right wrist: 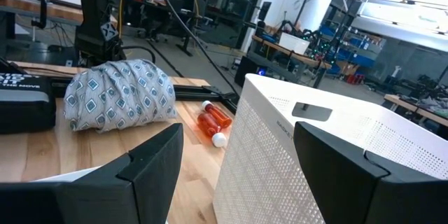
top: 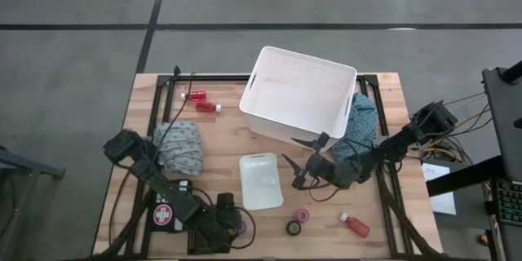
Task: Pick & Place Medicine items
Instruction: Put the violet bandage into the black bin
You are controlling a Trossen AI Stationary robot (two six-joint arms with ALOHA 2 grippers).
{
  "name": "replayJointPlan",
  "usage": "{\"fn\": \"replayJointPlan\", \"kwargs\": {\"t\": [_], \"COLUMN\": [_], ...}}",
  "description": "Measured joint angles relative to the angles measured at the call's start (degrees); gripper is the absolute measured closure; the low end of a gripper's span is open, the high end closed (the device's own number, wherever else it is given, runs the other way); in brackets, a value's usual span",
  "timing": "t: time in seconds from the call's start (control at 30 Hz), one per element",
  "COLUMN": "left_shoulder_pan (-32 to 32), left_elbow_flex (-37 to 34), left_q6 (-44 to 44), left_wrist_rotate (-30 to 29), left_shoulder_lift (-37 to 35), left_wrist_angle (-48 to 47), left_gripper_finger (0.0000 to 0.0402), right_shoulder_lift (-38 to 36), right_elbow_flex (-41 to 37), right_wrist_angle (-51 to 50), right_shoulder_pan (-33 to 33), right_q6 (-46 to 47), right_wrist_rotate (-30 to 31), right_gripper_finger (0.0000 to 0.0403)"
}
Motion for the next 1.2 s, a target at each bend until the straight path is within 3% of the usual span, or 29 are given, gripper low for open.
{"fn": "replayJointPlan", "kwargs": {"t": [0.63,1.2], "left_shoulder_pan": [0.00,-0.07], "left_elbow_flex": [0.00,0.00], "left_q6": [0.63,1.40], "left_wrist_rotate": [0.02,0.88], "left_shoulder_lift": [0.00,-1.55], "left_wrist_angle": [1.27,1.22], "left_gripper_finger": [0.0180,0.0187], "right_shoulder_lift": [0.01,0.00], "right_elbow_flex": [0.01,0.01], "right_wrist_angle": [0.00,0.00], "right_shoulder_pan": [0.00,0.04], "right_q6": [0.00,0.00], "right_wrist_rotate": [0.00,0.00], "right_gripper_finger": [0.0133,0.0133]}}
